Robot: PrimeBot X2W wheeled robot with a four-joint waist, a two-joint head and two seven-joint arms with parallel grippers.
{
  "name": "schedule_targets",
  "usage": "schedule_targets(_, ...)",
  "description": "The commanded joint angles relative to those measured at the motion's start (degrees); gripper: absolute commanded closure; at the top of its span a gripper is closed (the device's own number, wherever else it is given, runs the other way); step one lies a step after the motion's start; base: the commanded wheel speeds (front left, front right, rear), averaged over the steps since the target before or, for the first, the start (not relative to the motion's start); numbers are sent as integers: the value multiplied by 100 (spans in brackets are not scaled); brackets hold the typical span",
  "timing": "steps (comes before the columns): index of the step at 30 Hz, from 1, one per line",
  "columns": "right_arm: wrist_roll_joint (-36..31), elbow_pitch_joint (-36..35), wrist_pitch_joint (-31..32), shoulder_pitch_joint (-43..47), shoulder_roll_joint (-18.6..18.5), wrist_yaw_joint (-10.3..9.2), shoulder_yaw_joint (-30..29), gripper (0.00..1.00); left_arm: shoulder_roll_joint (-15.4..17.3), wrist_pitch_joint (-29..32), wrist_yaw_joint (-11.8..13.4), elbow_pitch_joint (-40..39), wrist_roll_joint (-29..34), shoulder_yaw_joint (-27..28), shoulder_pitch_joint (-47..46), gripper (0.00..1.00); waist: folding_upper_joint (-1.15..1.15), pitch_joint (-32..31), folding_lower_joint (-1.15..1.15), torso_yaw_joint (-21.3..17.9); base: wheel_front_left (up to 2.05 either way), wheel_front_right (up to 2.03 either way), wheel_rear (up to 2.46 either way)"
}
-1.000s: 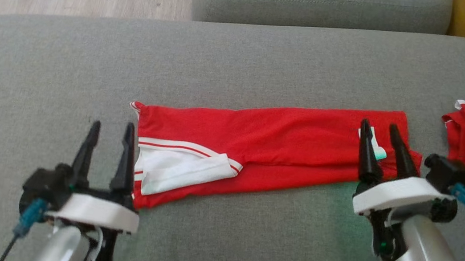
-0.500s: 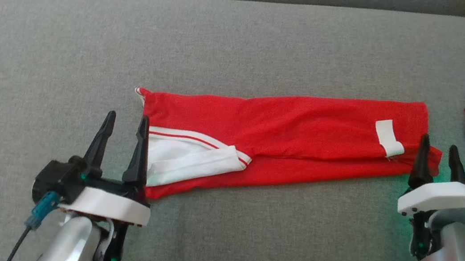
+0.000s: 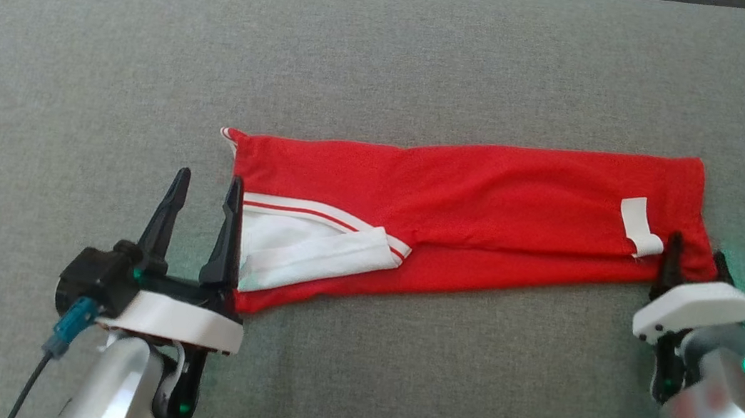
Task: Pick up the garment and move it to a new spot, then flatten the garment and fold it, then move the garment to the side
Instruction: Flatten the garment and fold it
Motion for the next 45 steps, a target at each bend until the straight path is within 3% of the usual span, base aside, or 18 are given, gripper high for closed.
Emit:
schedule_targets(1,29,24,11,-73,75,37,180,3,34,-54,-14,-151,63,247,-201,0,0,0,0,-5,0,0,0)
schedule_targets(2,76,126,-4,-122,75,37,244,81,31,-54,-20,-143,71,267,-203,0,0,-1,0,-13,0,0,0)
schedule_targets(3,119,212,-25,-167,76,37,331,100,27,-54,-27,-132,78,285,-206,0,0,-3,0,-21,0,0,0)
schedule_targets(9,96,199,-140,-242,72,37,395,100,11,-54,-54,-86,118,372,-203,0,0,-70,0,-103,0,0,0)
schedule_targets(17,-306,-326,-167,-136,-450,37,-653,100,-7,-54,-74,-93,139,449,-160,0,0,-201,0,-166,0,0,0)
schedule_targets(21,-569,-526,-168,-172,-325,37,-863,100,-13,-54,-80,-81,139,474,-109,0,0,-324,0,-197,0,0,0)
schedule_targets(25,-638,-649,-169,-273,-47,37,-683,100,-18,-54,-84,-61,127,486,-40,0,0,-510,0,-205,0,0,0)
schedule_targets(29,-300,-580,-168,-413,69,37,0,100,-23,-54,-87,-54,117,493,31,0,0,-727,0,-154,0,0,0)
schedule_targets(33,1210,-397,-152,-547,75,37,1794,100,-26,-54,-88,-34,88,489,101,0,0,-923,0,-32,0,0,0)
schedule_targets(38,2817,-1369,97,-102,76,37,3722,100,-28,-55,-90,-43,78,492,166,0,0,-1043,0,141,0,0,0)
schedule_targets(42,3454,-1881,254,148,76,37,4587,100,-29,-55,-91,-34,89,459,210,0,0,-1077,0,331,0,0,0)
schedule_targets(45,3661,-1995,282,231,77,37,4895,100,-29,-55,-91,-33,91,439,216,0,0,-1076,0,438,0,0,0)
